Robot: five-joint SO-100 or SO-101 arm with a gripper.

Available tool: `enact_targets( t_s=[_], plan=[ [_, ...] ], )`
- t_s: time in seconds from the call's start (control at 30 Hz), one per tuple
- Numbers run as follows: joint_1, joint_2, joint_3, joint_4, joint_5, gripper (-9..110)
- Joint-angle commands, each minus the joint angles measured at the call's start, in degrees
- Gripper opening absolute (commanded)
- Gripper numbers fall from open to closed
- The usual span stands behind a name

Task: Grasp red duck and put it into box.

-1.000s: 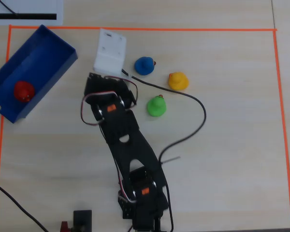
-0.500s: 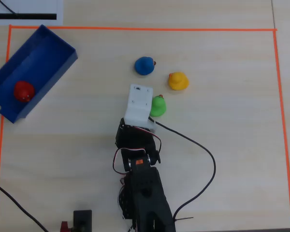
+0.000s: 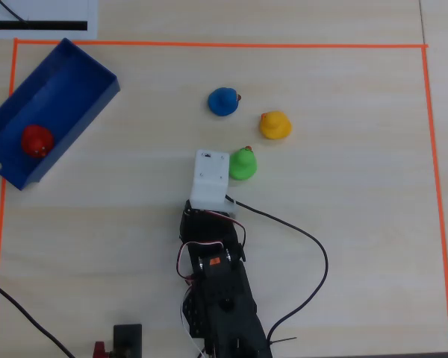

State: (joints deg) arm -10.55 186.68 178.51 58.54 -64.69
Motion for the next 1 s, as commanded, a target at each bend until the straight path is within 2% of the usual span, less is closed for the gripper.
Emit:
enact_targets(
  t_s=[0.0, 0.17, 0.33, 0.4, 0.97],
  plan=[
    [-0.8, 1.1, -0.4, 5.7, -1.8, 0],
    [-0.4, 3.0, -0.4, 15.8, -3.0, 0],
    [1.9, 3.0, -0.4, 16.0, -2.5, 1],
    [3.1, 3.0, -0.3, 16.1, -3.3, 7],
    [3.5, 3.0, -0.3, 16.1, -3.4, 7]
  ],
)
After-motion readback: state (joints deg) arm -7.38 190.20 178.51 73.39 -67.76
